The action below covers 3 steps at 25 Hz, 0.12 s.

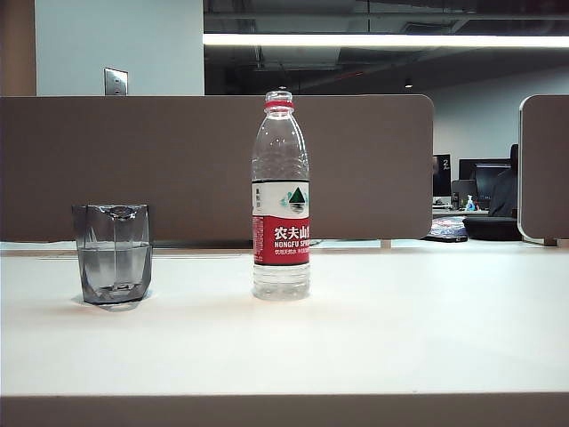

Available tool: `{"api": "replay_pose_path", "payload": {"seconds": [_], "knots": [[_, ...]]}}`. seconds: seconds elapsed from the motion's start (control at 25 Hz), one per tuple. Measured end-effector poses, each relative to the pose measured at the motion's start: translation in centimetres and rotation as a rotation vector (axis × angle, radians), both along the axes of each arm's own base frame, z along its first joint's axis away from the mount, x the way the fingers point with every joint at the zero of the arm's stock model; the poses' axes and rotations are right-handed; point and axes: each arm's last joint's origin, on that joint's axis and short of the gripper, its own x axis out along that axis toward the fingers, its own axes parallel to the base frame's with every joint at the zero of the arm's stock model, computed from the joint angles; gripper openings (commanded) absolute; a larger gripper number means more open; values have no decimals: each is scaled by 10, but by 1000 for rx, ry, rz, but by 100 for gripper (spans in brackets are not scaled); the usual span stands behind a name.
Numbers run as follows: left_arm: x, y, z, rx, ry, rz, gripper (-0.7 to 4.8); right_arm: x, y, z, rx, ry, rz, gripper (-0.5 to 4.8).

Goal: Pick up the mineral water bottle on the table and pour water into the mug until it's half full.

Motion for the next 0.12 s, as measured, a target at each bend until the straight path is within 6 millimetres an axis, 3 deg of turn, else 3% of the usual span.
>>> {"api": "replay_pose_path", "payload": {"seconds": [0.12], "knots": [[0, 0, 0, 0, 0, 0, -5, 0, 0, 0, 0, 0, 0, -5]]}}
